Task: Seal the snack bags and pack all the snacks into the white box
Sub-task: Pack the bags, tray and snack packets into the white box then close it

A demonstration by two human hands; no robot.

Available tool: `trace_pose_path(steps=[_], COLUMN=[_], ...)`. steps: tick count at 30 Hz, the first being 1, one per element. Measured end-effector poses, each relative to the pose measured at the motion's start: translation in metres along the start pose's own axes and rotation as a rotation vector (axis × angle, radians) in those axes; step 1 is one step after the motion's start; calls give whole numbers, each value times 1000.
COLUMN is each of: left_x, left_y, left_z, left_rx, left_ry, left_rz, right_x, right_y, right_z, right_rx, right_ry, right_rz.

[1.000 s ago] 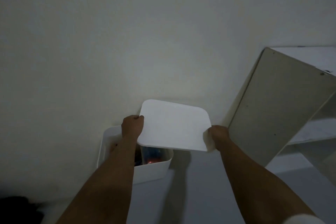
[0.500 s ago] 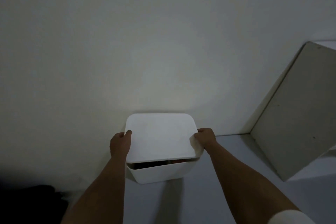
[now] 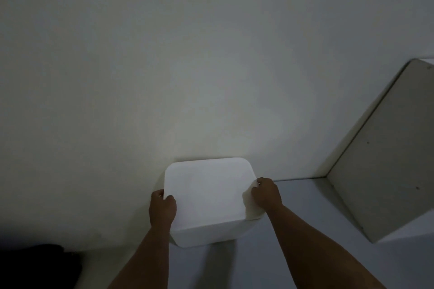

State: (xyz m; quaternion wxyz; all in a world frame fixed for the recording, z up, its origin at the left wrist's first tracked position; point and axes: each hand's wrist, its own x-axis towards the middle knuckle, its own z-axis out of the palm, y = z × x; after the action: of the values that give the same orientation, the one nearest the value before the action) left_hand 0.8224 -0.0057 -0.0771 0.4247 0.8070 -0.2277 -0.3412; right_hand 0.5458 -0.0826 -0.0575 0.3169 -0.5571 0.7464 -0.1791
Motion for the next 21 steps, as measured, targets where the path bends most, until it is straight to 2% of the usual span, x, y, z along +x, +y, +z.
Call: trace_pose_path(steps=[3,8,12,17,21], left_x=[4,3,1,-3,-2], left_y=[-8,-16,-24,-32,-30], left_z=[2,9,17,25,27], left_rx=[24,79,221,444,551], left_ry=[8,45,105,158,164], left_rz=[7,52,111,317,316], right_x=[0,-8,-8,-12,-11], right_y=[5,18,40,52,55], right_z=[4,17,37,49,51], right_rx=[11,168,216,318,329], right_ry=[4,107,176,199,170], right_rz=[5,-10,-34,-96,-157])
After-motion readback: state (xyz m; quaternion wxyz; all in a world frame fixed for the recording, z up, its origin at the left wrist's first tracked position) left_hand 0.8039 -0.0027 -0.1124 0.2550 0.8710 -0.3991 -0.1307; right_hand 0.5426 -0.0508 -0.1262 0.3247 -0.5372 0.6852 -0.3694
